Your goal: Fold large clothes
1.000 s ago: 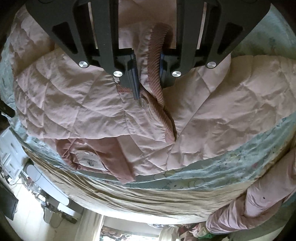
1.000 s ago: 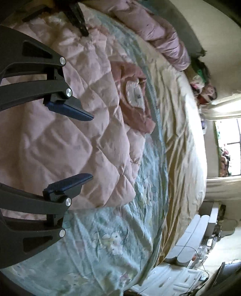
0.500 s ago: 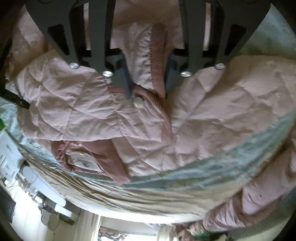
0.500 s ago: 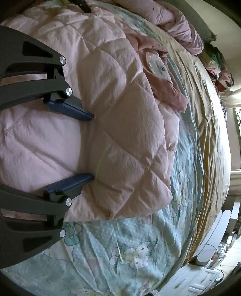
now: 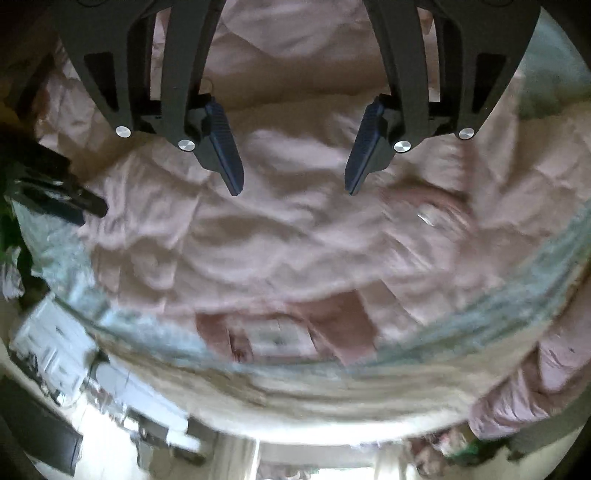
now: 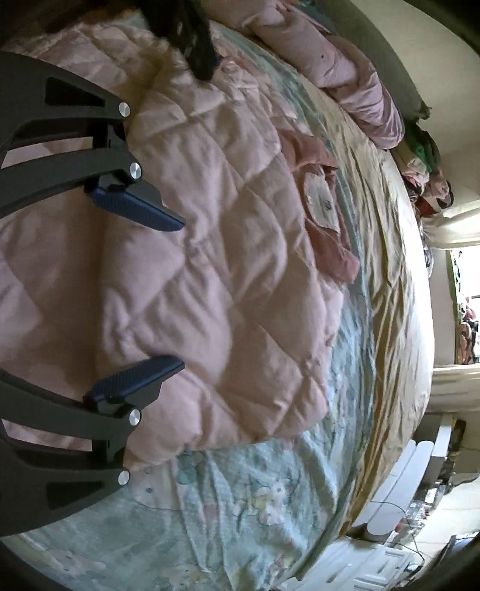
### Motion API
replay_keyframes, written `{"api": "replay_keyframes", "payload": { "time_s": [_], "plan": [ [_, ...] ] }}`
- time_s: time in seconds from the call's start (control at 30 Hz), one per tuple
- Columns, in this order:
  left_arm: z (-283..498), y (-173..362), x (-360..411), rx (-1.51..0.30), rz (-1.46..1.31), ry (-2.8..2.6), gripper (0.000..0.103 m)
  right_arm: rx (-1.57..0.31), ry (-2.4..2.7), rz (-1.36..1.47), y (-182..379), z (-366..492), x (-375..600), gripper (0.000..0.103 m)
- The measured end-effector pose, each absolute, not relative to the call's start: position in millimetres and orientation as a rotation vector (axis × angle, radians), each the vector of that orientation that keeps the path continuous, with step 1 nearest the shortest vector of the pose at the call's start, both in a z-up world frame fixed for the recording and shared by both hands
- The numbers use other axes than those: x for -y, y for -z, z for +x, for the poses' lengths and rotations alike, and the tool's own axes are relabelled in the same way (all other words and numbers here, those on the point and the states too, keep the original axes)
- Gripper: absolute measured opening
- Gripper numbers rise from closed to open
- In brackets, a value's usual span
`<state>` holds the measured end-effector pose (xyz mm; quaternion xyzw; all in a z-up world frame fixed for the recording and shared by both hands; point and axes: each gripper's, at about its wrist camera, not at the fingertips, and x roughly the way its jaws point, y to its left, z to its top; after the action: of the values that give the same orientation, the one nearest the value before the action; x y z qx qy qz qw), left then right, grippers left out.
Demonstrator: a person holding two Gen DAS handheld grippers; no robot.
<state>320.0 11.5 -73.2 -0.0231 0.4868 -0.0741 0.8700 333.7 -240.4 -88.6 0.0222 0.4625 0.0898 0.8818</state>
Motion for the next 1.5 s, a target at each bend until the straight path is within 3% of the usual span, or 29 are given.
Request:
{"api": "replay_keyframes", "payload": {
  "time_s": [0.13,0.33,0.43,0.63,1.5],
  "plan": [
    [326,105,-18,-1.074,-0.129,0.162,0.052,-1.006,-0.172,0.048,100,329,238,0.07],
    [323,99,-21,-1.075,-0.156,0.162,0.055,-1.009,-0.157,0.053,107,325,235,0.071],
    [316,84,-28,-1.053,-0.21,0.189,0.075,-0.974,-0.181,0.096,95,315,239,0.078],
    [299,60,-34,-1.016,-0.181,0.122,0.094,-0.883,-0.202,0.165,67,293,245,0.096],
    [237,2,-109,-0.902,-0.197,-0.001,0.094,-0.729,-0.325,0.092,-18,249,157,0.098]
  ]
}}
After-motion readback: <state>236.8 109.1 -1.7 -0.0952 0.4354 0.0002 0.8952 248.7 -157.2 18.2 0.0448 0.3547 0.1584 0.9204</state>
